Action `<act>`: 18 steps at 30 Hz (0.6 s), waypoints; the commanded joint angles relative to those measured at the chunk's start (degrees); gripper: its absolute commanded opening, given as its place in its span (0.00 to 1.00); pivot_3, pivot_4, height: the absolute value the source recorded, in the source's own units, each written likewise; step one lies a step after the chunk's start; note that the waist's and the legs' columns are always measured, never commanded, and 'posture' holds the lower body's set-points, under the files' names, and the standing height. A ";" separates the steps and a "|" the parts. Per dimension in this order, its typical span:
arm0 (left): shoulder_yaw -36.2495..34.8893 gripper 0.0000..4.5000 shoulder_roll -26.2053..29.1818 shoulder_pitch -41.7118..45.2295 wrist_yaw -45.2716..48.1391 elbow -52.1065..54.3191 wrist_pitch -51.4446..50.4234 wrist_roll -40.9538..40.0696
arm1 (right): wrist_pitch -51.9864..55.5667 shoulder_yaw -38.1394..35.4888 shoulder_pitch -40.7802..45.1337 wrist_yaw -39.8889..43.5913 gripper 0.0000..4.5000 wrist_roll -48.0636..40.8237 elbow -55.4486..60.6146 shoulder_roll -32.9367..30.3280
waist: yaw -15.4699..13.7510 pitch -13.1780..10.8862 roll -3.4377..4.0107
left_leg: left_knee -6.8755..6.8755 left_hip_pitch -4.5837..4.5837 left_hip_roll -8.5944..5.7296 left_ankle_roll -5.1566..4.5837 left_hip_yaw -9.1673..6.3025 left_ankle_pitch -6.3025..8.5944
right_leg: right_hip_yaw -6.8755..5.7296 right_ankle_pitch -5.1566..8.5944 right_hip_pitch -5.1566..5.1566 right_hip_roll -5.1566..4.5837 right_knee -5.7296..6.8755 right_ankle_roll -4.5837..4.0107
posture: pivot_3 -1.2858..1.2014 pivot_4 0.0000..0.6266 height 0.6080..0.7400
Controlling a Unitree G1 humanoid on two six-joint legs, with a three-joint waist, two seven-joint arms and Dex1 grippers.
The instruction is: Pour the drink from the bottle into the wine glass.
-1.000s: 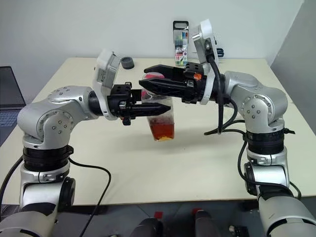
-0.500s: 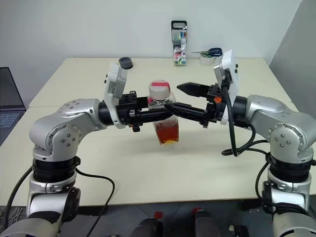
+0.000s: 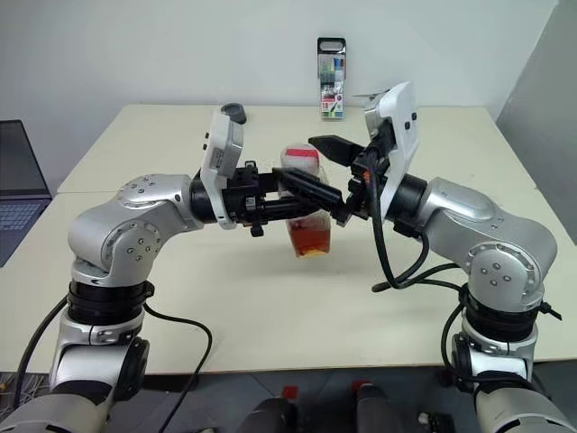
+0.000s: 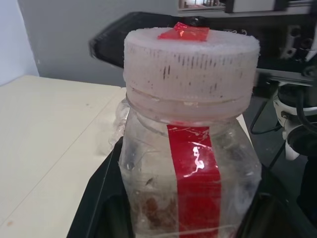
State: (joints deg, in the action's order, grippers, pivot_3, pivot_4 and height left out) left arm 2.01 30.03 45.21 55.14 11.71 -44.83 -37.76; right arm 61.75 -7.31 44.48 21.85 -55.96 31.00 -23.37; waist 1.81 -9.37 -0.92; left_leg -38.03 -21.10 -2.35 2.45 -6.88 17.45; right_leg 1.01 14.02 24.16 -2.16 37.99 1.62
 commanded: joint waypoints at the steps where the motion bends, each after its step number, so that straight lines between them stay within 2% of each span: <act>1: -0.85 0.41 0.71 1.28 0.58 0.96 1.53 -0.14 | -1.22 -0.15 0.38 0.80 0.69 -2.20 0.57 -0.27 | 0.01 0.00 0.00 | 0.00 0.00 0.00 0.00 0.00 0.00 | -0.01 0.00 0.00 0.01 0.00 0.00 | 0.52 0.24 1.00; 5: -1.00 0.41 0.91 0.89 0.55 1.05 1.65 0.05 | -2.34 -0.90 1.93 -0.30 0.42 -2.33 -1.79 0.52 | 0.01 0.00 0.00 | 0.00 0.00 0.00 0.00 0.00 0.00 | 0.00 0.00 0.00 0.01 0.01 0.00 | 0.52 0.24 1.00; 13: -1.10 0.41 0.98 0.06 -0.01 2.17 1.11 -0.67 | -3.73 -0.79 3.35 0.65 0.42 -2.36 -3.21 0.21 | 0.01 0.00 0.00 | 0.00 0.00 0.01 0.00 -0.01 0.00 | 0.00 0.00 0.00 0.01 0.01 0.00 | 0.52 0.24 1.00; 16: -0.57 0.41 1.05 0.89 0.95 1.86 0.56 -1.28 | -5.33 1.50 5.33 8.34 0.42 -1.08 -6.32 -1.91 | 0.03 0.00 0.01 | 0.00 0.00 0.01 0.00 0.00 0.00 | -0.01 0.00 0.00 0.01 0.01 0.00 | 0.52 0.24 1.00; 18: -0.34 0.41 1.43 1.77 2.49 2.27 -0.58 -2.75 | -6.52 4.30 7.34 18.36 0.42 -0.01 -10.64 -4.83 | 0.06 -0.01 0.01 | -0.01 0.00 0.00 -0.01 0.02 0.01 | -0.01 0.00 0.00 0.06 0.00 0.00 | 0.52 0.24 1.00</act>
State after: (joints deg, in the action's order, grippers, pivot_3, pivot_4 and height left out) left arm 1.74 31.34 45.23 55.97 11.49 -44.98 -38.41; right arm 58.41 -4.23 48.99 32.27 -55.10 21.07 -27.61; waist 1.87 -9.38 -0.91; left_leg -38.02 -21.09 -2.36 2.43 -6.84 17.46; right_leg 0.99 14.02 24.14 -2.03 37.98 1.62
